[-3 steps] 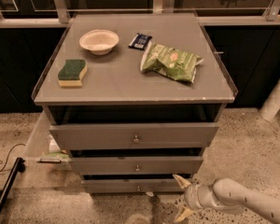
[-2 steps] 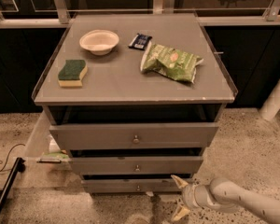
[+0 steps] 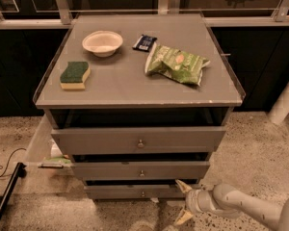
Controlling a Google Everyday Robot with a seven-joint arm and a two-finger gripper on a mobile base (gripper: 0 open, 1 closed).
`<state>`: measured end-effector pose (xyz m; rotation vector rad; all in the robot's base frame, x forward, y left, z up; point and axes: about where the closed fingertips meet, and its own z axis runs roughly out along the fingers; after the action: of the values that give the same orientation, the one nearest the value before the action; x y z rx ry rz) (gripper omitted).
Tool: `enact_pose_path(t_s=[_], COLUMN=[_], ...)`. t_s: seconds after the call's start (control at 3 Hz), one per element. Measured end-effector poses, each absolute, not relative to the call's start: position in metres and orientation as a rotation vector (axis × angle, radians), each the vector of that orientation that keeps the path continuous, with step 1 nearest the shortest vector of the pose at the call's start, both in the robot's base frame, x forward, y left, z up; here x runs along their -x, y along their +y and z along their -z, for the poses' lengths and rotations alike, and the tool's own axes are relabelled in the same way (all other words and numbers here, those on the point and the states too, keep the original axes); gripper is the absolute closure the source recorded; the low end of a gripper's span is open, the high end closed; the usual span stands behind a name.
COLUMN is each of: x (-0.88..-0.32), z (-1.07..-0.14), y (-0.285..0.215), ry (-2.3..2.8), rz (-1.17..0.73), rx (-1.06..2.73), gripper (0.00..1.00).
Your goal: Open bottom drawer
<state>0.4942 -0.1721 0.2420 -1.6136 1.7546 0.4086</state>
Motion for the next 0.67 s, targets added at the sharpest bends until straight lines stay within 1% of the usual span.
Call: enact_pose_path(t_s=[0.67], x=[-0.518], z=[-0.225], y=[-0.168], ry=[1.724], rz=[-0.320], rx=[1.636], gripper=[0.00])
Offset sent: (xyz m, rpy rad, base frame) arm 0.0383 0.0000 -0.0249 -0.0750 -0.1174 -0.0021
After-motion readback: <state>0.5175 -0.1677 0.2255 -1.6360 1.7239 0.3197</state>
